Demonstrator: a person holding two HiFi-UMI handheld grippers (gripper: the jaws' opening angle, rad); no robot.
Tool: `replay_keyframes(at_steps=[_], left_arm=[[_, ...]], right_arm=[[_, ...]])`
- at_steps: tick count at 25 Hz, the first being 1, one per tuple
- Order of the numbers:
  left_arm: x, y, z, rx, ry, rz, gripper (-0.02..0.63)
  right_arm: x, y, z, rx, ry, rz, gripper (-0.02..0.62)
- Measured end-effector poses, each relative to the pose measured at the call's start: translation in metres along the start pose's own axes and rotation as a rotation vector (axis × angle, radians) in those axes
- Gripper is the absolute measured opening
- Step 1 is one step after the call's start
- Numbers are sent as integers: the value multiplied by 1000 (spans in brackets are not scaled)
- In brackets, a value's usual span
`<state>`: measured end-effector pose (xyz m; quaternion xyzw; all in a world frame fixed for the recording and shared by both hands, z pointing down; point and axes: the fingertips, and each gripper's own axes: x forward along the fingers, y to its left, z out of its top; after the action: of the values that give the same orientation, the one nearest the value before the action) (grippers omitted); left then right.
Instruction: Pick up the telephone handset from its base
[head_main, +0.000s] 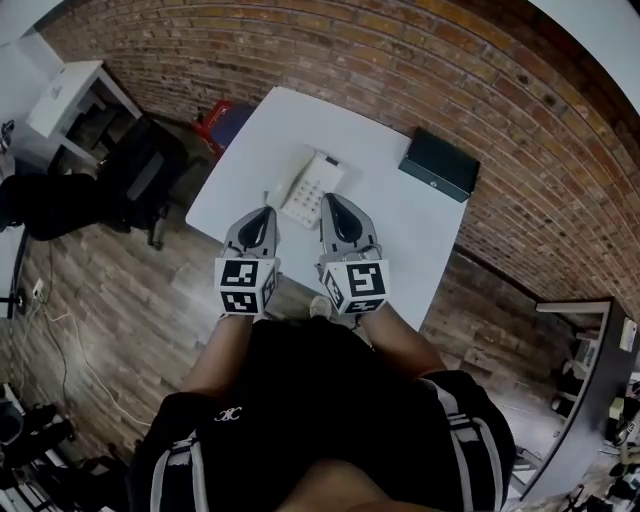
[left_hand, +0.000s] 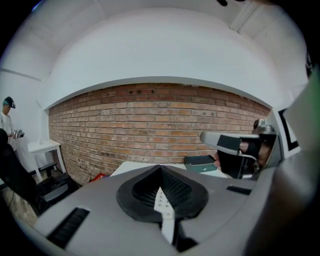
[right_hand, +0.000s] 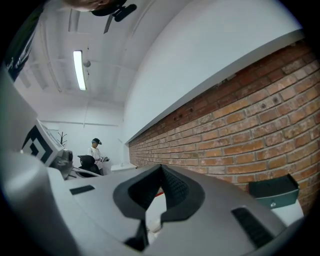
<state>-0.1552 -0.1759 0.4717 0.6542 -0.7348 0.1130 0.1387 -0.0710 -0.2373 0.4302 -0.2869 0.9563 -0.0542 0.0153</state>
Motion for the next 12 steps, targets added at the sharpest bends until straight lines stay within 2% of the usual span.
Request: replay_keyframes(at_steps=[7, 12], left_arm=[[34, 3, -4, 34, 40, -55, -6], [60, 18, -4, 61, 61, -98, -6]], right_arm=[[10, -18, -14, 5, 31, -54, -2], [20, -31, -17, 2, 37, -125, -2]])
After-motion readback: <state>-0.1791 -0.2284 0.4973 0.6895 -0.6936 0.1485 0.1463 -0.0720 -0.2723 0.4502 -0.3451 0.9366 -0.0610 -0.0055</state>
